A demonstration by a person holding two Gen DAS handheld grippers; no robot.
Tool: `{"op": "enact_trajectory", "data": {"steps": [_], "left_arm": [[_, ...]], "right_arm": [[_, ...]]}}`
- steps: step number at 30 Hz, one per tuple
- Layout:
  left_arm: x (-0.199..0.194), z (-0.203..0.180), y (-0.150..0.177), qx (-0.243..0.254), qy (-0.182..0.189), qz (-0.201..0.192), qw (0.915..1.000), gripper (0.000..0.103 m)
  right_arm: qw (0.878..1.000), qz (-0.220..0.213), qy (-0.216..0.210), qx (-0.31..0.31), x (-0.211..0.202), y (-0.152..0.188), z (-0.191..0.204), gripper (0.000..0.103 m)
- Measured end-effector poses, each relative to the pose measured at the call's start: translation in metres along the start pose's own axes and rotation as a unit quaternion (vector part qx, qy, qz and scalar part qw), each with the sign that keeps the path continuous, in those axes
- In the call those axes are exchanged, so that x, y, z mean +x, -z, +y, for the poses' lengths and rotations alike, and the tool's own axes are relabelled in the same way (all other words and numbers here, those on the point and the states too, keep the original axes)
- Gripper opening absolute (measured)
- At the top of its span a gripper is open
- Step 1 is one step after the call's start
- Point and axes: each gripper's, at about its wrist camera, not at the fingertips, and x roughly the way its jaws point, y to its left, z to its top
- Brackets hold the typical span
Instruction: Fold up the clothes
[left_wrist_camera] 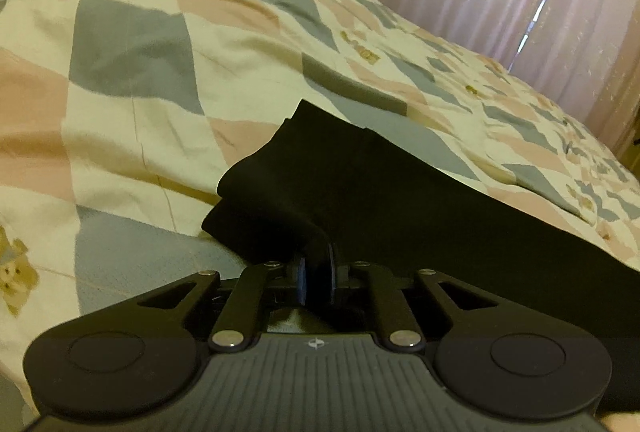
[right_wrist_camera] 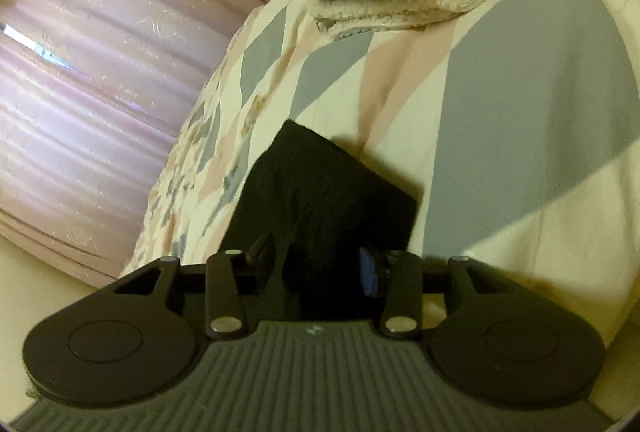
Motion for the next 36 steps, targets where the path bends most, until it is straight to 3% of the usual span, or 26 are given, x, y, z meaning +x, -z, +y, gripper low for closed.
{"op": "enact_trajectory", "data": {"steps": [1,2,3,5,7,10,11,13,14,15,16,17,19,22,23,25,28,31,34,36], "left_arm": [[0.001,0.000,0.001,-0.002,0.000,0.000,1.0000,0.011],[0.002,-0.001,0.003,0.001,-0.001,0.000,1.0000,0.011],[0.003,-0.002,0.004,0.003,-0.002,-0.001,1.0000,0.011],[0.003,-0.004,0.007,0.011,-0.003,-0.003,0.9999,0.011],[0.004,-0.002,0.008,0.014,-0.004,-0.003,0.9999,0.014],[0.003,0.000,0.007,0.012,-0.004,-0.003,0.9999,0.016],[0.001,0.001,0.006,0.013,-0.004,-0.003,0.9999,0.018],[-0.009,0.002,0.002,0.018,-0.009,-0.010,0.9998,0.020],[-0.016,0.004,0.000,0.021,-0.014,-0.016,0.9996,0.027],[-0.022,0.006,-0.002,0.025,-0.027,-0.022,0.9991,0.034],[-0.028,0.010,-0.004,0.029,-0.041,-0.028,0.9984,0.038],[-0.033,0.016,-0.006,0.032,-0.051,-0.031,0.9977,0.040],[-0.039,0.028,-0.011,0.029,-0.085,-0.033,0.9954,0.034],[-0.048,0.031,-0.017,-0.002,-0.048,-0.039,0.9981,0.033],[-0.050,0.025,-0.017,-0.008,-0.025,-0.043,0.9987,0.033],[-0.047,-0.004,-0.013,0.027,0.013,-0.046,0.9985,0.033],[-0.024,-0.047,-0.002,0.085,0.028,-0.017,0.9958,0.036],[0.001,-0.068,0.007,0.107,-0.001,0.031,0.9938,0.035],[0.003,-0.086,0.010,0.141,-0.032,0.044,0.9885,0.041],[-0.006,-0.099,0.007,0.160,-0.035,0.037,0.9858,0.047]], "right_arm": [[1.000,0.008,0.003,-0.009,0.005,-0.001,0.002,0.036],[1.000,0.011,0.013,-0.026,0.010,-0.001,0.005,0.015],[0.999,0.008,0.022,-0.044,0.012,0.000,0.009,0.007],[0.996,-0.016,0.015,-0.082,0.008,0.002,0.020,0.006],[0.992,-0.027,0.036,-0.116,0.007,0.006,0.027,0.006],[0.981,0.011,0.101,-0.165,0.023,0.013,0.028,0.008],[0.979,0.018,0.112,-0.171,0.024,0.015,0.029,0.011],[0.976,-0.007,0.121,-0.181,0.010,0.018,0.042,0.023],[0.968,-0.027,0.146,-0.203,0.003,0.022,0.053,0.046],[0.952,-0.045,0.189,-0.237,0.000,0.028,0.064,0.088],[0.932,-0.063,0.231,-0.271,-0.004,0.034,0.076,0.099],[0.910,-0.078,0.269,-0.307,-0.007,0.041,0.086,0.099],[0.864,-0.101,0.312,-0.380,-0.012,0.056,0.101,0.097],[0.850,-0.128,0.270,-0.434,-0.026,0.078,0.122,0.073],[0.853,-0.126,0.238,-0.447,-0.028,0.085,0.131,0.064],[0.863,-0.093,0.166,-0.469,-0.021,0.104,0.145,0.058],[0.890,-0.018,0.099,-0.445,0.004,0.117,0.142,0.052],[0.893,0.014,0.127,-0.431,0.028,0.119,0.124,0.051],[0.895,-0.022,0.203,-0.396,0.022,0.104,0.108,0.049],[0.894,-0.042,0.224,-0.386,0.012,0.098,0.109,0.049]]}}
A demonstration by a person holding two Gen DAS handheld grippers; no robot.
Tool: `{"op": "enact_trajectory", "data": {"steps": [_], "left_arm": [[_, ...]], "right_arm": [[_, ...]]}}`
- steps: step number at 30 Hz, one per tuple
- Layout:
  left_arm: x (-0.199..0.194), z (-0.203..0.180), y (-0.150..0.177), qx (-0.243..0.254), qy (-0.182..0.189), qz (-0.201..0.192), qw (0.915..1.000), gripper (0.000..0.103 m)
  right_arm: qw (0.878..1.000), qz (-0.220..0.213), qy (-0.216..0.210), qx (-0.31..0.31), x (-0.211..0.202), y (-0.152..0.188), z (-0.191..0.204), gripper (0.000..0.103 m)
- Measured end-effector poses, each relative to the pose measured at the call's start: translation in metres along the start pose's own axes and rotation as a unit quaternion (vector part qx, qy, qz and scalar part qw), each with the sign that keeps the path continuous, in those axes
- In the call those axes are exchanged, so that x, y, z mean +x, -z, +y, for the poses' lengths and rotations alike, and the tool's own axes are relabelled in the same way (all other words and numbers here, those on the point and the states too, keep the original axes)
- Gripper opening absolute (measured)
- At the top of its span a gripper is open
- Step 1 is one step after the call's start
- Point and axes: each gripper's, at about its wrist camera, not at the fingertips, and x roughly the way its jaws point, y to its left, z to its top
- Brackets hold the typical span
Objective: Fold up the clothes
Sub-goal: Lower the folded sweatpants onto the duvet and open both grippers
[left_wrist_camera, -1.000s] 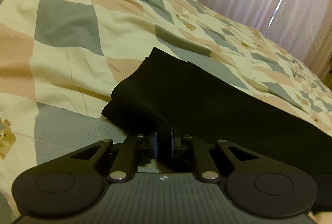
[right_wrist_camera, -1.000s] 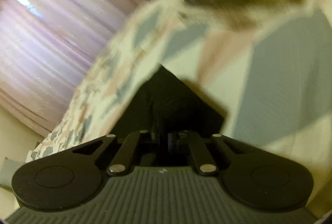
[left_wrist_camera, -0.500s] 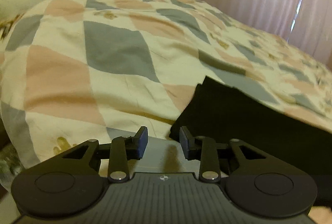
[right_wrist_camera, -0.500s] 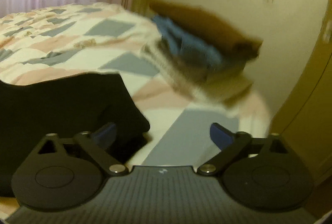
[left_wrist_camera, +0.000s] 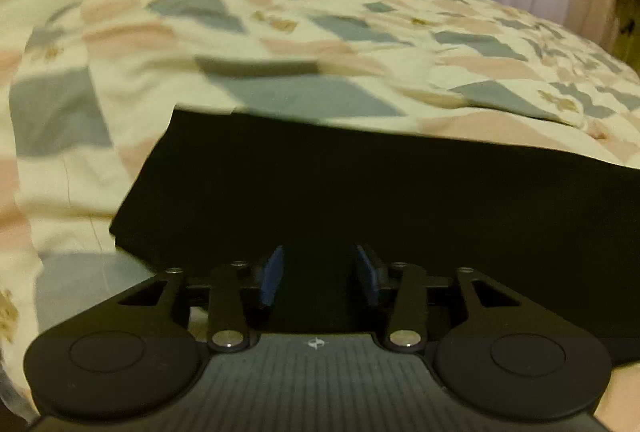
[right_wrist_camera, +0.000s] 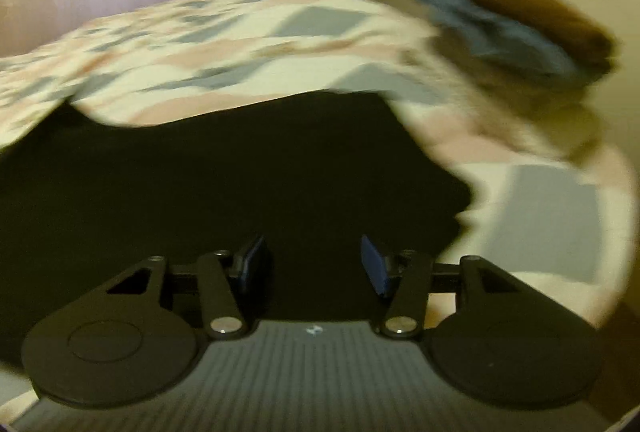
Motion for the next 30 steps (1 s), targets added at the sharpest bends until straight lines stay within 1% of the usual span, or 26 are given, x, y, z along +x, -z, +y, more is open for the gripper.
{"op": "enact_trajectory", "data": {"steps": [1,3,5,6,8,10,11,12,15,18,22,26,30], "left_arm": [[-0.006,-0.005,-0.003,0.008,0.001,-0.005,1.0000,0.048],[-0.017,-0.018,-0.007,0.023,0.005,-0.012,0.9997,0.050],[-0.028,-0.031,-0.008,0.037,0.007,-0.019,0.9991,0.054],[-0.033,-0.037,-0.008,0.044,0.009,-0.020,0.9988,0.056],[-0.044,-0.052,-0.005,0.057,0.018,-0.017,0.9980,0.056],[-0.057,-0.061,0.000,0.067,0.031,-0.019,0.9971,0.058],[-0.064,-0.065,0.003,0.070,0.037,-0.021,0.9967,0.061],[-0.070,-0.068,0.006,0.071,0.042,-0.022,0.9964,0.064],[-0.091,-0.074,0.015,0.077,0.053,-0.027,0.9953,0.065],[-0.107,-0.077,0.022,0.080,0.060,-0.029,0.9946,0.065],[-0.128,-0.081,0.029,0.082,0.069,-0.035,0.9937,0.065],[-0.150,-0.088,0.038,0.093,0.077,-0.049,0.9915,0.071],[-0.170,-0.096,0.045,0.104,0.089,-0.061,0.9887,0.071]], "right_arm": [[1.000,-0.006,0.002,0.007,-0.006,-0.002,-0.002,0.052],[0.999,-0.020,-0.016,0.023,-0.023,-0.003,0.005,0.068],[0.998,-0.030,-0.043,0.025,-0.041,-0.002,0.017,0.075],[0.998,-0.032,-0.057,0.024,-0.049,-0.001,0.026,0.076],[0.995,-0.030,-0.091,0.022,-0.066,0.008,0.048,0.076],[0.992,-0.029,-0.119,0.021,-0.077,0.014,0.070,0.079],[0.991,-0.028,-0.131,0.021,-0.086,0.019,0.079,0.082],[0.989,-0.027,-0.142,0.023,-0.092,0.023,0.086,0.082],[0.986,-0.030,-0.164,0.024,-0.113,0.031,0.099,0.083],[0.987,-0.042,-0.154,0.014,-0.128,0.034,0.105,0.085],[0.988,-0.059,-0.141,0.009,-0.150,0.039,0.101,0.087],[0.987,-0.069,-0.144,0.019,-0.167,0.042,0.091,0.088],[0.985,-0.082,-0.151,0.024,-0.189,0.044,0.084,0.092]]}}
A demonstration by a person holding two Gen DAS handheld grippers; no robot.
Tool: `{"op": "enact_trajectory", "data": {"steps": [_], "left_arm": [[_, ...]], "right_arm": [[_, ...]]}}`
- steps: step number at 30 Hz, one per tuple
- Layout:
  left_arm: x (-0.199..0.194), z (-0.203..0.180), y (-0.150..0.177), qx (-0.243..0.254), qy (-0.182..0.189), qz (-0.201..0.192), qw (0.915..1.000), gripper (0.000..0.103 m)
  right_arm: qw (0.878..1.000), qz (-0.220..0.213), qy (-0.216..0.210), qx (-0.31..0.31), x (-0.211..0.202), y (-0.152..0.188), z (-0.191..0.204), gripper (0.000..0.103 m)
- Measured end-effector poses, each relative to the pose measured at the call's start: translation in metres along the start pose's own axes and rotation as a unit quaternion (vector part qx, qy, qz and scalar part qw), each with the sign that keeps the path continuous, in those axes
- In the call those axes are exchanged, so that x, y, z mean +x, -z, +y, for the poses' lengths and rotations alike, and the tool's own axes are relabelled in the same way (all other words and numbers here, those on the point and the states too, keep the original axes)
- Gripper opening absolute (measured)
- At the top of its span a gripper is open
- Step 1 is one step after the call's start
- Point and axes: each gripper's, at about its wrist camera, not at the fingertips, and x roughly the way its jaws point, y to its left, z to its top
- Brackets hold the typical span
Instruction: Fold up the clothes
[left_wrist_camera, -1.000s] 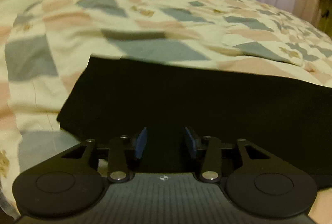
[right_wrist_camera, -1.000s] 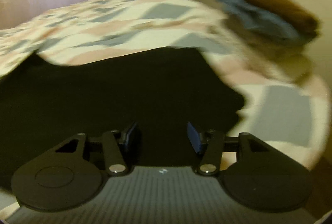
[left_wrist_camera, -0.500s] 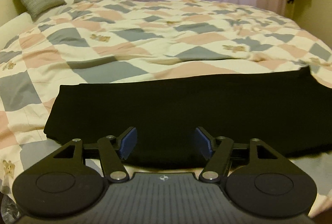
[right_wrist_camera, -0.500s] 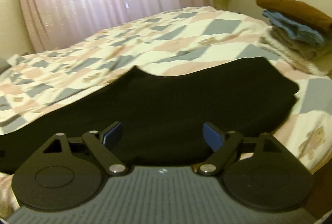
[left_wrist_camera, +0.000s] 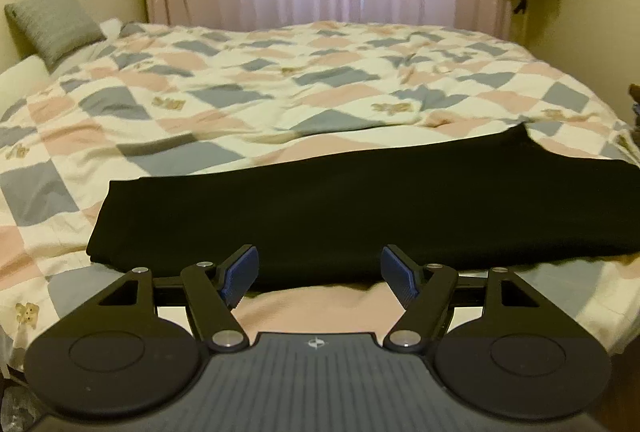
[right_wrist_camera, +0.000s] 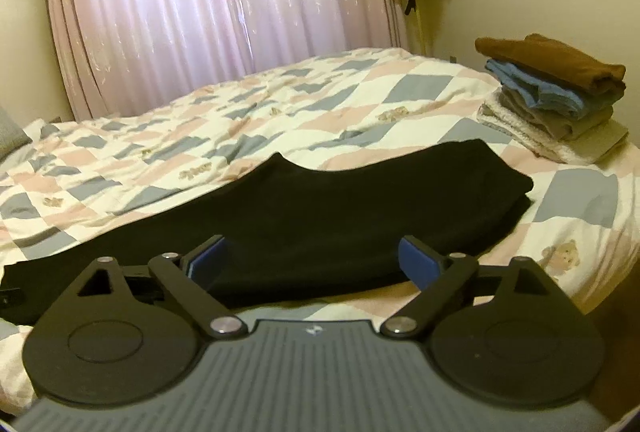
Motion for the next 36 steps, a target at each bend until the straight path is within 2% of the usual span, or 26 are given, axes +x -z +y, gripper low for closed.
{"op": "enact_trajectory", "data": {"steps": [8,15,19,22,24,26,27,29,32,34,36], "left_arm": [[-0.022,-0.019,0.001,0.017,0.018,-0.014,0.9996,0.072],[-0.016,-0.019,-0.002,0.006,0.027,-0.010,0.9996,0.076],[0.012,0.011,0.010,-0.052,0.048,0.022,0.9972,0.076],[0.040,0.047,0.029,-0.102,0.025,0.056,0.9929,0.076],[0.050,0.074,0.039,-0.140,0.014,0.065,0.9880,0.076],[0.059,0.107,0.046,-0.193,0.009,0.068,0.9789,0.077],[0.064,0.125,0.048,-0.229,0.009,0.067,0.9711,0.078],[0.076,0.163,0.053,-0.300,0.008,0.064,0.9519,0.080],[0.095,0.202,0.058,-0.380,0.022,0.055,0.9231,0.081],[0.109,0.220,0.065,-0.435,0.038,0.050,0.8984,0.082],[0.122,0.228,0.071,-0.468,0.042,0.045,0.8818,0.082]], "right_arm": [[1.000,-0.023,-0.011,-0.004,-0.029,-0.008,0.004,0.095],[1.000,-0.013,-0.014,-0.006,-0.021,-0.014,0.006,0.097],[1.000,0.011,-0.017,-0.017,-0.003,-0.013,0.006,0.099],[0.999,0.041,-0.012,-0.026,0.017,-0.006,0.005,0.099],[0.998,0.061,-0.009,-0.030,0.031,0.001,0.003,0.099],[0.996,0.078,-0.002,-0.030,0.046,0.006,0.001,0.099],[0.996,0.086,0.003,-0.030,0.053,0.009,-0.001,0.099],[0.995,0.100,0.011,-0.024,0.066,0.013,-0.003,0.099],[0.993,0.116,0.016,-0.009,0.083,0.016,-0.007,0.099],[0.992,0.123,0.020,-0.008,0.093,0.015,-0.005,0.099],[0.991,0.127,0.023,-0.013,0.102,0.014,-0.002,0.099]]}}
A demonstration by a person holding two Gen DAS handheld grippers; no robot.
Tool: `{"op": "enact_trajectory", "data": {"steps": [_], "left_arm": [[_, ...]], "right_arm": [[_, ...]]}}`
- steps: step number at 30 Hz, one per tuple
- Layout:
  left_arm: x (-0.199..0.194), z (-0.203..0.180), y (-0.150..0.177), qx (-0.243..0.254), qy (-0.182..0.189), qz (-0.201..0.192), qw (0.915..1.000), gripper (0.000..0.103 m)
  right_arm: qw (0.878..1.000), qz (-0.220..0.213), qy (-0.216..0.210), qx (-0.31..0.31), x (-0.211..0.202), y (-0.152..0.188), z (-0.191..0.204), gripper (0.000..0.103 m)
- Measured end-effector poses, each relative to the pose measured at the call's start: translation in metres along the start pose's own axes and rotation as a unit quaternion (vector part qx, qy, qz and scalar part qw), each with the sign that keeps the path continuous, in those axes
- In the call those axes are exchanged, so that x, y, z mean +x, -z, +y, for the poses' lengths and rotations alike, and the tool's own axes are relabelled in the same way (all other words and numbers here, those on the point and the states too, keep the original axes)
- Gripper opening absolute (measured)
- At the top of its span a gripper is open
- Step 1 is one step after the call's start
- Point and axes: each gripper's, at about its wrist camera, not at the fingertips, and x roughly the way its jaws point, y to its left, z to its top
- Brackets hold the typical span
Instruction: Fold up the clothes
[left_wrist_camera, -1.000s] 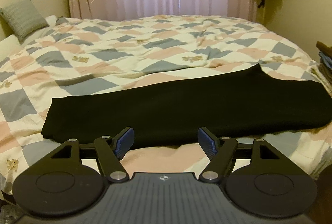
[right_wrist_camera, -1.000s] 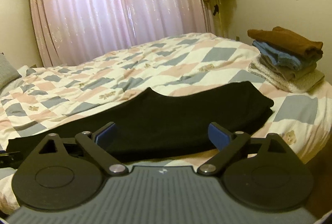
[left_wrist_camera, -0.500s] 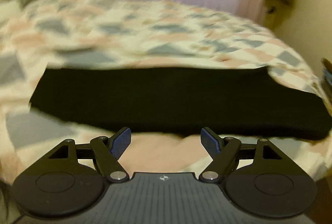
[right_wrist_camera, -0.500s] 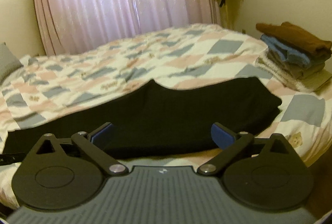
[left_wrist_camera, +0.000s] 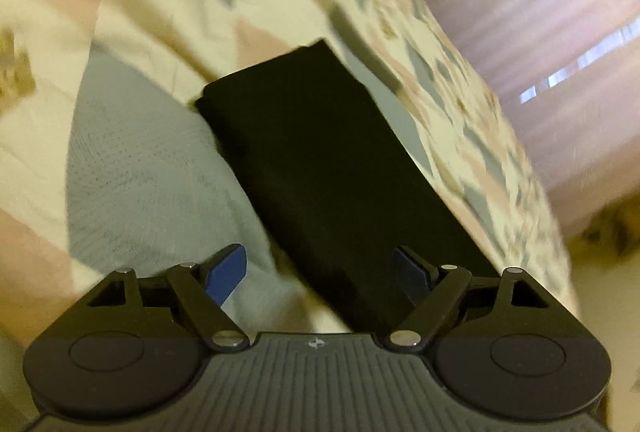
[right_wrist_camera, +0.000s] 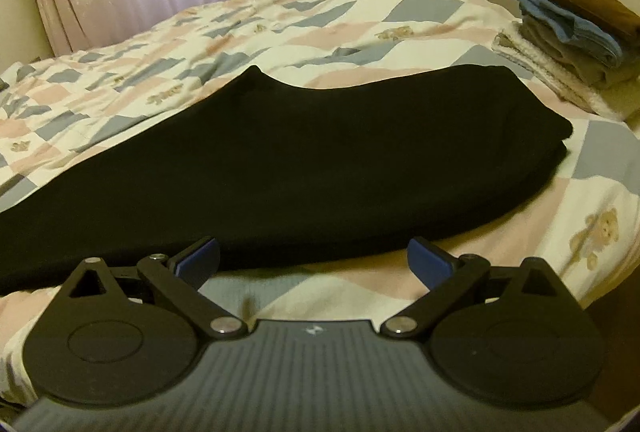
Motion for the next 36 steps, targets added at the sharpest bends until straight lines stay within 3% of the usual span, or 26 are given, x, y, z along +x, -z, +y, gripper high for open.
{"op": "enact_trajectory", "data": {"steps": [6,10,11,12,14,18,22,23,24,25,27,29,32,36], "left_arm": [[0.024,0.018,-0.005,-0.053,0.020,-0.018,0.9983,0.083],[0.034,0.025,-0.011,-0.083,0.056,-0.038,0.9942,0.081],[0.035,0.025,-0.011,-0.086,0.063,-0.045,0.9933,0.072],[0.033,0.025,-0.010,-0.082,0.075,-0.054,0.9924,0.053],[0.029,0.024,-0.010,-0.073,0.098,-0.072,0.9899,0.041],[0.041,0.035,-0.006,-0.083,0.078,-0.069,0.9911,0.042],[0.046,0.039,-0.001,-0.097,0.089,-0.084,0.9878,0.038],[0.045,0.033,-0.001,-0.086,0.086,-0.084,0.9890,0.028],[0.043,0.025,-0.001,-0.069,0.078,-0.087,0.9908,0.008],[0.041,0.017,-0.001,-0.052,0.070,-0.090,0.9922,0.004],[0.027,-0.011,-0.001,0.007,0.060,-0.108,0.9923,0.004],[0.012,-0.053,0.003,0.093,0.063,-0.127,0.9855,0.003],[-0.002,-0.133,0.026,0.217,0.099,-0.127,0.9628,0.003],[0.003,-0.234,0.092,0.334,0.176,-0.074,0.9228,0.003]], "right_arm": [[1.000,-0.001,-0.004,-0.025,0.019,-0.016,0.016,0.099],[1.000,-0.005,-0.001,-0.027,0.034,-0.030,0.019,0.099],[1.000,-0.006,0.001,-0.024,0.037,-0.032,0.019,0.099],[1.000,-0.007,0.003,-0.022,0.039,-0.034,0.017,0.099],[1.000,-0.009,0.006,-0.017,0.042,-0.037,0.014,0.099],[1.000,-0.007,0.018,-0.012,0.048,-0.039,0.005,0.100],[1.000,0.001,0.020,0.002,0.053,-0.036,-0.005,0.100],[1.000,0.002,0.019,0.002,0.054,-0.035,-0.006,0.100],[1.000,0.003,0.020,0.001,0.054,-0.035,-0.008,0.100],[1.000,0.002,0.021,0.002,0.053,-0.034,-0.011,0.100],[1.000,-0.002,0.023,0.007,0.051,-0.032,-0.017,0.100],[1.000,-0.009,0.023,0.019,0.047,-0.030,-0.028,0.100],[0.999,-0.019,0.023,0.040,0.043,-0.027,-0.047,0.100],[0.997,-0.035,0.011,0.071,0.034,-0.025,-0.077,0.100]]}}
